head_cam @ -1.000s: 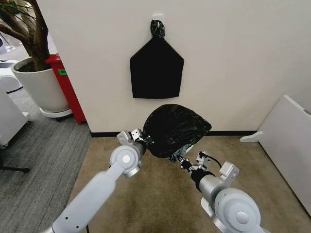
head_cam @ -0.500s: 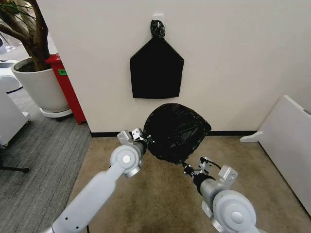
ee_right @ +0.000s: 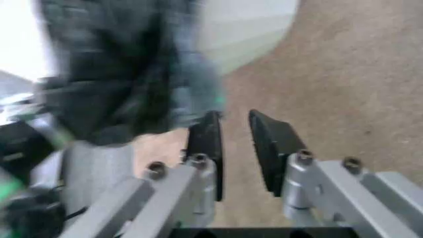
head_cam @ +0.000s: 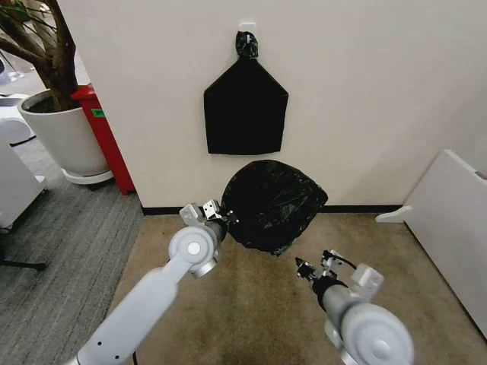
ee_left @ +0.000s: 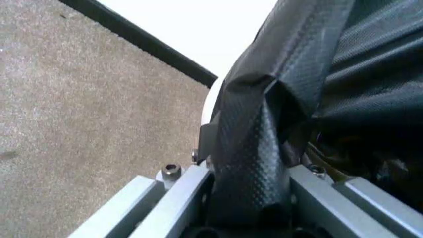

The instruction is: Place the garbage bag over the trash bin.

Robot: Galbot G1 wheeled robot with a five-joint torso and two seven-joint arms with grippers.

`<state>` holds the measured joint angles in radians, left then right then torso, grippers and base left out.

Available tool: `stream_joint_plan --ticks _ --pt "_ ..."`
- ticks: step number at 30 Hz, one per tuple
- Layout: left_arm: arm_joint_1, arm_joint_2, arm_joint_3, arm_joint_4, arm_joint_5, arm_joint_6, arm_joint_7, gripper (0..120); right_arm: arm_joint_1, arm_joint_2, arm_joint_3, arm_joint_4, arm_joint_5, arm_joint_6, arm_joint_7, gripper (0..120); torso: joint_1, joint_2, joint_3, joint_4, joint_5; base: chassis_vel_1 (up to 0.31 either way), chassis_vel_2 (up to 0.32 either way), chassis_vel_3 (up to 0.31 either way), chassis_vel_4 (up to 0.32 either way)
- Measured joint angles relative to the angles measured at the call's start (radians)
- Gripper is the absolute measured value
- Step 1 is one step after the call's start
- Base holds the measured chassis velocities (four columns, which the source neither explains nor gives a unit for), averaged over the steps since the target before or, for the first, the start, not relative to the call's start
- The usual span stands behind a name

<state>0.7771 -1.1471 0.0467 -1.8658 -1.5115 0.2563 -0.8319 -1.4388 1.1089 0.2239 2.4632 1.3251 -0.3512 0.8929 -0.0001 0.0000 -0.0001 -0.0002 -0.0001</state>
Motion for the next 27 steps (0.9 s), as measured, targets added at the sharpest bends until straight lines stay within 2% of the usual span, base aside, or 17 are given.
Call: stream_joint_plan --ticks 1,4,5,7,9,10,13,15,21,27 --pt "0.000 0.000 0.000 0.000 0.000 0.000 0.000 0 0.000 0.000 0.000 0.000 0.000 0.000 0.000 14 0.000 0.000 0.000 0.0000 0.0000 0.000 0.000 0.000 0.000" --pt "0.000 -0.001 0.000 0.004 0.003 0.001 0.001 0 -0.001 0.000 -0.001 0.030 0.029 0.000 0.000 24 0.000 0.000 0.000 0.0001 -0.0001 0.000 0.000 0.000 0.000" --pt "0.000 -0.001 0.002 0.005 0.004 0.001 0.002 0 0.007 0.000 -0.003 0.037 0.060 0.003 0.006 35 0.000 0.000 0.000 0.0000 0.0000 0.000 0.000 0.000 0.000" --pt "0.000 -0.002 0.005 0.005 0.004 0.001 0.003 0 0.032 0.001 -0.012 0.041 0.091 0.014 0.018 43 0.000 0.000 0.000 0.0001 0.0002 0.000 0.000 0.000 0.000" --pt "-0.001 -0.002 0.005 0.005 0.005 0.001 0.003 0 0.039 0.001 -0.014 0.041 0.095 0.016 0.020 43 0.000 0.000 0.000 0.0001 0.0001 0.000 0.000 0.000 0.000" --pt "-0.001 -0.002 0.007 0.005 0.006 0.001 0.003 0 0.054 0.002 -0.019 0.040 0.101 0.021 0.023 50 0.000 0.000 0.000 0.0001 0.0001 0.000 0.000 0.000 0.000" --pt "-0.003 -0.003 0.014 0.003 0.012 0.001 0.003 0 0.135 0.020 -0.046 -0.001 0.138 0.040 0.061 66 0.000 0.000 0.000 0.0003 0.0001 0.000 0.000 0.000 0.000" --pt "-0.003 -0.003 0.015 0.003 0.014 0.001 0.003 0 0.145 0.025 -0.050 -0.009 0.144 0.042 0.070 67 0.000 0.000 0.000 0.0003 0.0001 0.000 0.000 0.000 0.000" --pt "-0.007 -0.008 0.019 0.000 0.021 0.000 0.006 0 0.172 0.039 -0.063 -0.059 0.148 0.063 0.124 94 0.000 0.000 0.000 0.0002 0.0001 0.000 0.000 0.000 0.000" --pt "-0.017 -0.015 0.023 0.004 0.023 -0.001 0.007 0 0.172 0.033 -0.061 -0.082 0.142 0.068 0.158 100 0.000 0.000 0.000 0.0002 0.0001 0.000 0.000 0.000 0.000"
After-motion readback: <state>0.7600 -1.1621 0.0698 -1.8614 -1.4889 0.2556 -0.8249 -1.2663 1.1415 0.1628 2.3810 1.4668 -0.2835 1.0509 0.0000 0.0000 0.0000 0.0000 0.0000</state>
